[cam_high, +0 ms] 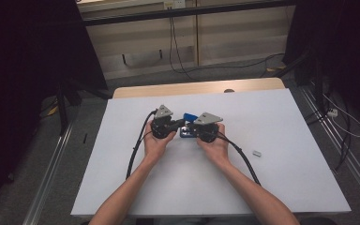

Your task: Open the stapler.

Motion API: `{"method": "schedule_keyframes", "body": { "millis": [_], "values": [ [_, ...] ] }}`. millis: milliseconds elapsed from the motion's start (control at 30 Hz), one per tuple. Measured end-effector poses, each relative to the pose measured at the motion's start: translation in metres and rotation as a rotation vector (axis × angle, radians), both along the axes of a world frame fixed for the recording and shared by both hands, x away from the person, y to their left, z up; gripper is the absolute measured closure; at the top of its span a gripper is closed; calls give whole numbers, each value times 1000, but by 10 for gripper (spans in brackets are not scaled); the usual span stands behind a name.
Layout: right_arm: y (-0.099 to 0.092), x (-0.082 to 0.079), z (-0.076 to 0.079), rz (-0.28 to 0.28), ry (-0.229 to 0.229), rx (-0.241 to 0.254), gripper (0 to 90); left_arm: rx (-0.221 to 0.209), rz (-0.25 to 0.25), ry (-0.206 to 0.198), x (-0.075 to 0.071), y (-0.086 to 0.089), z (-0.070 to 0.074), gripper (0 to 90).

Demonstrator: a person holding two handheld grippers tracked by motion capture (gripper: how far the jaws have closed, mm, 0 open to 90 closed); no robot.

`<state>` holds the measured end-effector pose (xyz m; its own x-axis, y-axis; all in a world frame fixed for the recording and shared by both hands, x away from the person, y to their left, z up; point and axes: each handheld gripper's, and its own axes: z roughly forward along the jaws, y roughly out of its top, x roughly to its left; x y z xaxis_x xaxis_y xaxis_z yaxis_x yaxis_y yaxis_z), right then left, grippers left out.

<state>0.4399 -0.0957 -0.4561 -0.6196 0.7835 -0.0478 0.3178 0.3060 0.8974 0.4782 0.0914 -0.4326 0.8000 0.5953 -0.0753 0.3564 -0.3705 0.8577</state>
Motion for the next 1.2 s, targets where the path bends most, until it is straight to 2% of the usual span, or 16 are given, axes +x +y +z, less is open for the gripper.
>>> {"method": "schedule_keyframes", "body": {
  "millis": [100,167,200,433,533,900,1133,1200],
  "values": [
    [0,0,0,0,1,-2,900,12,7,-4,2,0,-1,900],
    [0,0,0,1,3,-3,900,5,14,8,4,2,-3,900],
    [-1,0,0,1,1,-3,900,15,7,11,5,3,-5,900],
    [0,0,0,1,2,-6,900,7,3,9,5,2,-7,900],
    [0,0,0,-5,0,-6,900,27,-3,5,6,3,-9,900],
    [1,1,0,-19,-5,-1,900,19,-4,16,7,4,-12,900],
    [3,2,3,-28,-10,19,900,33,-10,4,6,4,-14,900],
    [5,2,4,-28,-17,11,900,32,-10,5,6,4,-15,900]
  ]
}}
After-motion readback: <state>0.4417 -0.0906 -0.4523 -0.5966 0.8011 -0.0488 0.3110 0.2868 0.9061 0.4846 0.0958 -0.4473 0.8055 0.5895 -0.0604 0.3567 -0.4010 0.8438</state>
